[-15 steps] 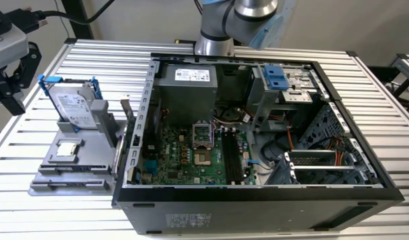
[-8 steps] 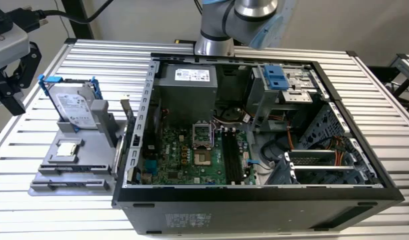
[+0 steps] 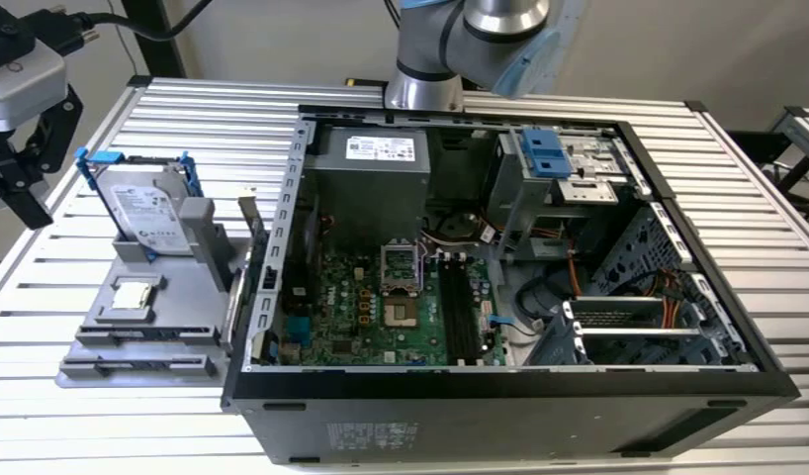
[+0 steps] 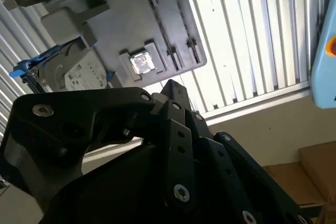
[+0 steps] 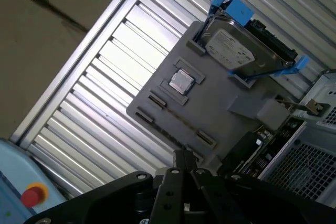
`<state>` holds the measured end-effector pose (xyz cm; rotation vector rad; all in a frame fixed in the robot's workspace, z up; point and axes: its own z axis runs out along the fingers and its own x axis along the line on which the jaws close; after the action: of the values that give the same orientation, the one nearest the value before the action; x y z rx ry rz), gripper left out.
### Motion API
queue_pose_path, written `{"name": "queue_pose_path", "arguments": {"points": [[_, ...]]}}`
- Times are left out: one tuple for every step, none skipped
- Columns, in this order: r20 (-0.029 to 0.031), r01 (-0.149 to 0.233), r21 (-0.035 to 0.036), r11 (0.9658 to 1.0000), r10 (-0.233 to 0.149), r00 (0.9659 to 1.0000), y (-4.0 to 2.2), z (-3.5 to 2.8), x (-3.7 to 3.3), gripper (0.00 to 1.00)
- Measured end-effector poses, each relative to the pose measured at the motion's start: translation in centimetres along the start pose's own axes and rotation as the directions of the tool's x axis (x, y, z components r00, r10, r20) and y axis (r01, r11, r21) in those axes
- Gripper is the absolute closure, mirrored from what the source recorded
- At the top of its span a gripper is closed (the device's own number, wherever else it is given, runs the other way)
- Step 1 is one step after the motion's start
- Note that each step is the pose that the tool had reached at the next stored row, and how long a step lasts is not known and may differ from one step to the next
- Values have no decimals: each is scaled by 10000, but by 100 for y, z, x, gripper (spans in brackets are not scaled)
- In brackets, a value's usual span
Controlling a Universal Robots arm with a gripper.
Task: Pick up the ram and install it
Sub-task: 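Pick up the ram and move it above insertion slot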
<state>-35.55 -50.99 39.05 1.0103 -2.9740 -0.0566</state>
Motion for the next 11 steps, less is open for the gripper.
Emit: {"name": "queue_pose_path", "arguments": {"points": [[9, 86, 9, 10000, -86, 10000, 0, 0, 0, 100], [20, 179, 19, 9998, -179, 9998, 0, 0, 0, 100], [32, 267, 29, 9996, -267, 9996, 0, 0, 0, 100], [45, 363, 41, 9993, -363, 9993, 0, 0, 0, 100], [58, 450, 54, 9990, -451, 9990, 0, 0, 0, 100], [74, 534, 70, 9986, -534, 9985, 0, 0, 0, 100], [93, 619, 89, 9980, -619, 9980, 0, 0, 0, 100], [112, 707, 107, 9974, -709, 9974, 0, 0, 0, 100], [127, 798, 122, 9967, -800, 9967, 0, 0, 0, 100], [135, 881, 133, 9960, -883, 9960, 0, 1, -1, 100], [141, 947, 142, 9954, -949, 9954, 0, 1, -1, 100]]}}
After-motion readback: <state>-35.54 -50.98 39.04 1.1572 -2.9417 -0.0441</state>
